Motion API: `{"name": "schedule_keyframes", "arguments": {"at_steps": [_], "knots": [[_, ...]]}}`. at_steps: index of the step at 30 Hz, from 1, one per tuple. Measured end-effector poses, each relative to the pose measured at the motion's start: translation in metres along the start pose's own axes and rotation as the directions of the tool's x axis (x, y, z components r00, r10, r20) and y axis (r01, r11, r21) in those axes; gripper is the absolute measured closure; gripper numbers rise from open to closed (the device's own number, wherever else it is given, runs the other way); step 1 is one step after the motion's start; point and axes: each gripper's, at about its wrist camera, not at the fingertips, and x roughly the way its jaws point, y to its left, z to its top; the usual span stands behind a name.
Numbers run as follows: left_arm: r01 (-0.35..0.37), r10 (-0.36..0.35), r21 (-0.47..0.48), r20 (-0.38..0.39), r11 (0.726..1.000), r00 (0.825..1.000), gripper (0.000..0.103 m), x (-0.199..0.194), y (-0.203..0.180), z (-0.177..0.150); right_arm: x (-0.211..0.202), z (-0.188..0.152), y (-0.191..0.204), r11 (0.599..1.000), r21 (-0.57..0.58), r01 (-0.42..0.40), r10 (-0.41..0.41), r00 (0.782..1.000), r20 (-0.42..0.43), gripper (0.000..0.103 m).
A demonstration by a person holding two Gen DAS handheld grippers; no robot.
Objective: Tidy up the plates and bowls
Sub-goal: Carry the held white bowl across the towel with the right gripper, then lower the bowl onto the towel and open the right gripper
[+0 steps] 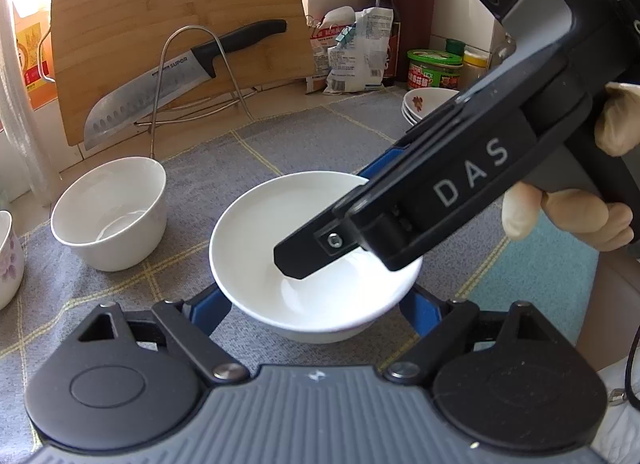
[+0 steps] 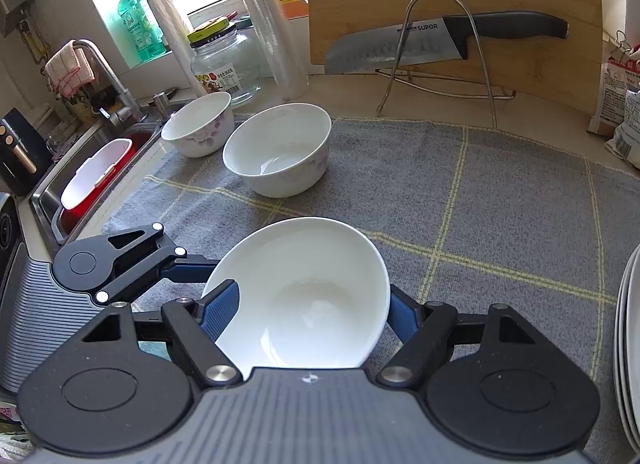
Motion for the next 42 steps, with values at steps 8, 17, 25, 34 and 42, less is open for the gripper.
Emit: {"name": "schedule_keyframes", "arguments": {"at_steps": [8, 17, 25, 34, 42], "knots": [[0.009, -0.008, 0.003, -0.007, 1.0, 1.0, 0.013, 0.002, 0.001, 0.0, 0.002, 0.0, -0.001, 1.0, 0.003, 0.001, -0.001, 1.0, -0.005, 0.021], [0.008, -0.008, 0.0, -0.009, 1.0, 1.0, 0.013, 0.004, 0.001, -0.001, 0.004, -0.001, -0.002, 1.0, 0.003, -0.001, 0.001, 1.0, -0.008, 0.021], [-0.005, 0.004, 0.014, 0.019, 1.0, 1.0, 0.001, 0.0, 0.0, 0.0, 0.002, 0.0, -0.002, 1.0, 0.011, 0.001, -0.001, 1.0, 0.002, 0.005], [-0.005, 0.005, -0.022, 0.024, 1.0, 1.0, 0.001, -0.015, 0.001, -0.004, -0.008, 0.004, -0.004, 0.999, 0.033, 0.022, -0.024, 0.999, 0.038, 0.0], [-0.06, 0.062, -0.066, 0.042, 0.996, 0.997, 0.001, -0.042, 0.011, -0.009, -0.013, 0.013, 0.01, 0.995, -0.003, 0.096, -0.096, 0.992, 0.084, 0.0]]}}
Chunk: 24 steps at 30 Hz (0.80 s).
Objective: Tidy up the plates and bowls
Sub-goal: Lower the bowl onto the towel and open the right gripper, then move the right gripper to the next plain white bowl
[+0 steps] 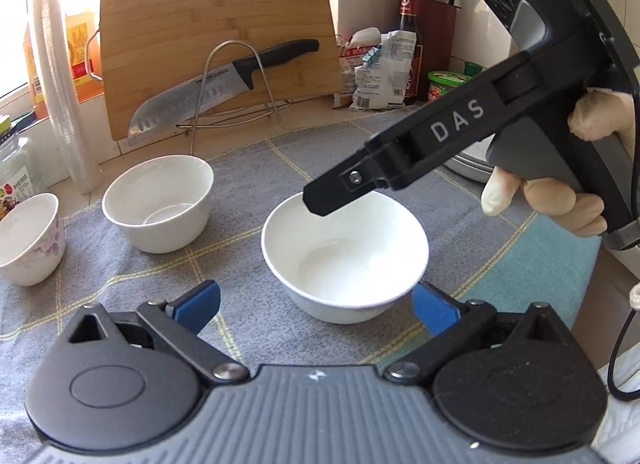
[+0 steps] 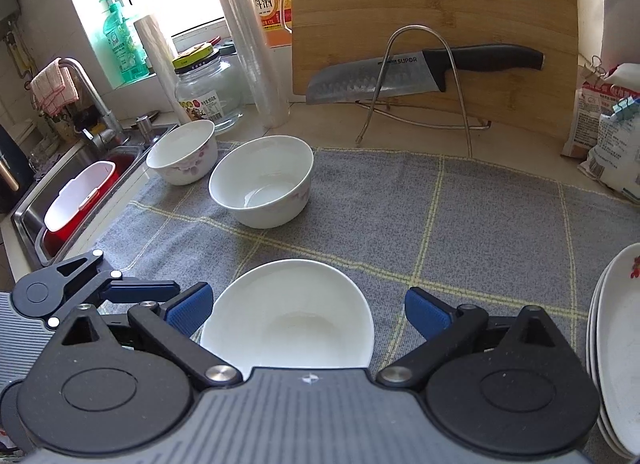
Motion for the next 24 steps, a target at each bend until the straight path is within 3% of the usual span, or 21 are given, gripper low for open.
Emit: {"name": "schedule_keyframes", "arguments": {"at_steps": [6, 11, 16, 19, 21, 24], "knots": [[-0.08, 0.081, -0.076, 0.012, 0.994, 0.997, 0.001, -0.017, 0.02, 0.001, -0.002, 0.009, 0.004, 1.0, 0.006, -0.008, 0.008, 1.0, 0.023, 0.0], [-0.167, 0.177, -0.173, 0.041, 0.971, 0.983, 0.001, -0.028, 0.03, 0.007, -0.005, 0.011, 0.005, 0.999, -0.048, 0.006, -0.004, 1.0, 0.029, 0.0], [-0.279, 0.302, -0.265, 0.049, 0.923, 0.952, 0.001, -0.029, 0.029, 0.015, -0.009, 0.017, -0.002, 0.991, -0.133, -0.03, 0.033, 0.999, 0.026, 0.0], [-0.362, 0.385, -0.306, 0.018, 0.881, 0.923, 0.001, -0.03, 0.028, 0.017, -0.007, 0.025, -0.008, 0.985, -0.153, -0.082, 0.084, 0.996, 0.005, 0.0], [-0.398, 0.422, -0.317, 0.011, 0.861, 0.906, 0.001, -0.032, 0.028, 0.016, -0.004, 0.03, -0.01, 0.979, -0.166, -0.118, 0.118, 0.993, -0.005, 0.0], [-0.421, 0.442, -0.321, -0.01, 0.848, 0.897, 0.001, -0.032, 0.034, 0.013, 0.001, 0.036, -0.009, 0.978, -0.164, -0.129, 0.128, 0.992, -0.015, 0.0]]}}
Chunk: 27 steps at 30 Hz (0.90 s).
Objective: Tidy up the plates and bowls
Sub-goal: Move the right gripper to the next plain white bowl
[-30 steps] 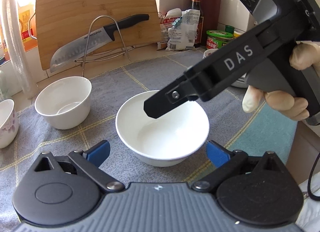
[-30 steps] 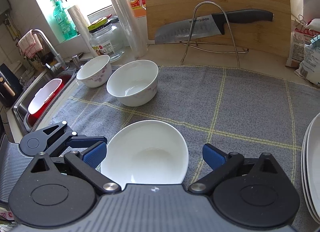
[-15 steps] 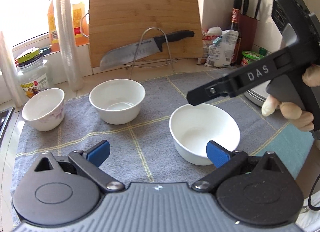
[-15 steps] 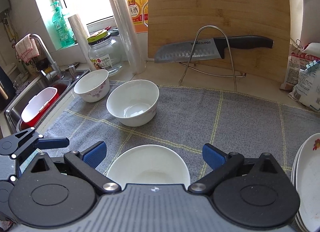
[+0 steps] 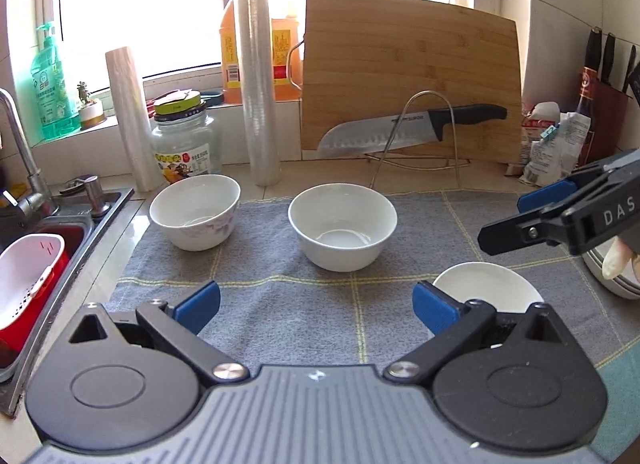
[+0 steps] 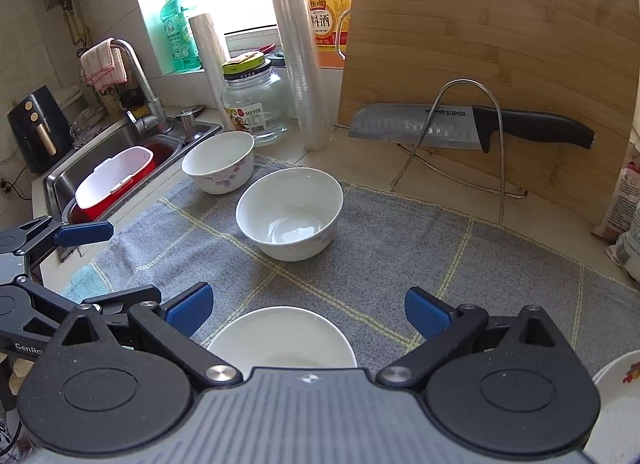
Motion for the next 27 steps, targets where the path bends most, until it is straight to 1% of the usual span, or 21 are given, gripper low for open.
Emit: {"name": "schedule_keyframes", "arguments": {"at_steps": [3, 4, 6, 7, 9, 12, 15, 16, 18, 21, 24, 27], "knots": [[0.014, -0.014, 0.013, -0.013, 1.0, 1.0, 0.001, 0.013, 0.006, -0.001, 0.003, 0.005, 0.001, 1.0, 0.006, -0.009, 0.009, 1.0, 0.007, 0.0], [0.023, -0.023, 0.019, -0.014, 1.0, 1.0, 0.001, 0.018, 0.009, -0.001, 0.004, 0.007, 0.002, 1.0, 0.011, 0.002, -0.002, 1.0, 0.01, 0.0], [0.072, -0.072, 0.034, -0.022, 0.997, 0.997, 0.001, 0.031, 0.013, -0.001, 0.007, 0.012, 0.005, 0.999, 0.035, 0.042, -0.042, 0.999, 0.009, 0.0], [0.088, -0.087, 0.045, -0.022, 0.995, 0.996, 0.001, 0.036, 0.015, 0.0, 0.008, 0.015, 0.006, 0.998, 0.042, 0.049, -0.049, 0.999, 0.011, 0.0], [0.105, -0.104, 0.071, -0.018, 0.992, 0.994, 0.001, 0.05, 0.02, 0.003, 0.011, 0.02, 0.008, 0.997, 0.044, 0.058, -0.059, 0.998, 0.015, 0.0], [0.147, -0.145, 0.093, -0.03, 0.985, 0.989, 0.001, 0.07, 0.026, 0.007, 0.021, 0.028, 0.012, 0.992, 0.068, 0.103, -0.104, 0.995, 0.0, 0.0], [0.158, -0.157, 0.147, -0.018, 0.977, 0.987, 0.001, 0.084, 0.025, 0.008, 0.032, 0.033, 0.016, 0.989, 0.086, 0.117, -0.116, 0.993, -0.018, 0.0], [0.166, -0.165, 0.155, -0.02, 0.974, 0.986, 0.001, 0.09, 0.025, 0.008, 0.035, 0.035, 0.017, 0.989, 0.091, 0.119, -0.118, 0.993, -0.023, 0.0], [0.206, -0.203, 0.149, -0.034, 0.967, 0.979, 0.001, 0.101, 0.027, 0.009, 0.04, 0.038, 0.018, 0.988, 0.106, 0.115, -0.112, 0.993, -0.034, 0.0], [0.23, -0.226, 0.15, -0.042, 0.962, 0.973, 0.001, 0.112, 0.026, 0.01, 0.048, 0.044, 0.019, 0.985, 0.113, 0.127, -0.123, 0.991, -0.045, 0.0], [0.243, -0.239, 0.148, -0.042, 0.959, 0.97, 0.001, 0.119, 0.026, 0.012, 0.057, 0.05, 0.019, 0.986, 0.113, 0.122, -0.116, 0.992, -0.058, 0.0], [0.243, -0.239, 0.167, -0.043, 0.956, 0.97, 0.002, 0.125, 0.025, 0.013, 0.067, 0.056, 0.018, 0.987, 0.111, 0.115, -0.107, 0.991, -0.074, 0.0]]}}
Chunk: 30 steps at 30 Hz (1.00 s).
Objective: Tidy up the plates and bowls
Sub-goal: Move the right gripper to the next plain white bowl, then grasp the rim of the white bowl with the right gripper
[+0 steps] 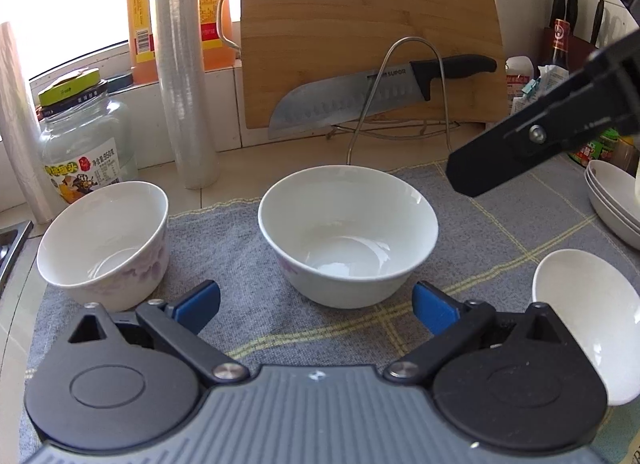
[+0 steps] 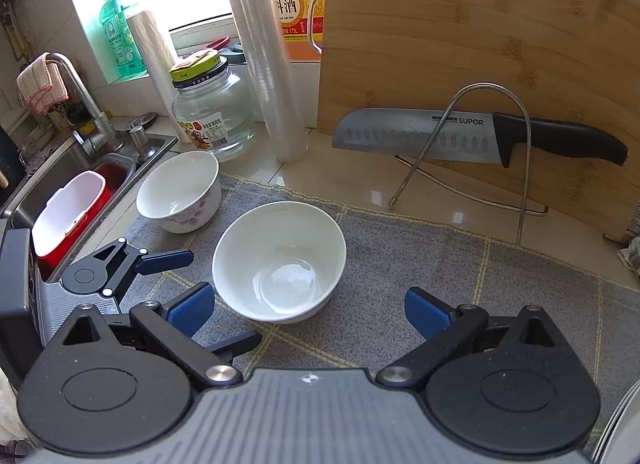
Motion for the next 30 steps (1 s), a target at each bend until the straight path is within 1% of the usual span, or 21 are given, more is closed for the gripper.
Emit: {"name": "schedule_keyframes", "arguments": {"at_steps": [7, 12, 17, 19, 21, 26, 30], "knots": [[-0.007, 0.005, 0.086, 0.015, 0.996, 1.0, 0.004, 0.009, -0.004, -0.002, 0.021, 0.012, -0.001, 1.0, 0.003, -0.015, 0.015, 1.0, -0.025, 0.002], [0.016, -0.017, 0.093, 0.015, 0.996, 1.0, 0.009, 0.013, -0.001, 0.0, 0.035, 0.017, -0.002, 0.999, -0.008, -0.032, 0.032, 0.998, -0.05, 0.004], [0.028, -0.031, 0.118, 0.021, 0.993, 0.999, 0.011, 0.013, -0.003, 0.0, 0.05, 0.023, -0.006, 0.998, -0.006, -0.058, 0.057, 0.996, -0.074, 0.007], [0.037, -0.04, 0.133, 0.021, 0.99, 0.999, 0.014, 0.013, -0.004, 0.001, 0.057, 0.025, -0.006, 0.998, -0.008, -0.063, 0.062, 0.994, -0.086, 0.009], [0.047, -0.05, 0.138, 0.02, 0.989, 0.999, 0.014, 0.014, -0.003, 0.001, 0.063, 0.026, -0.008, 0.998, -0.007, -0.069, 0.068, 0.993, -0.099, 0.013], [0.057, -0.06, 0.154, 0.02, 0.986, 0.998, 0.015, 0.015, -0.004, 0.003, 0.073, 0.028, -0.009, 0.997, -0.005, -0.08, 0.079, 0.991, -0.112, 0.016], [0.07, -0.074, 0.156, 0.016, 0.985, 0.997, 0.019, 0.016, -0.004, 0.005, 0.079, 0.03, -0.012, 0.996, 0.003, -0.094, 0.094, 0.989, -0.116, 0.019]]}}
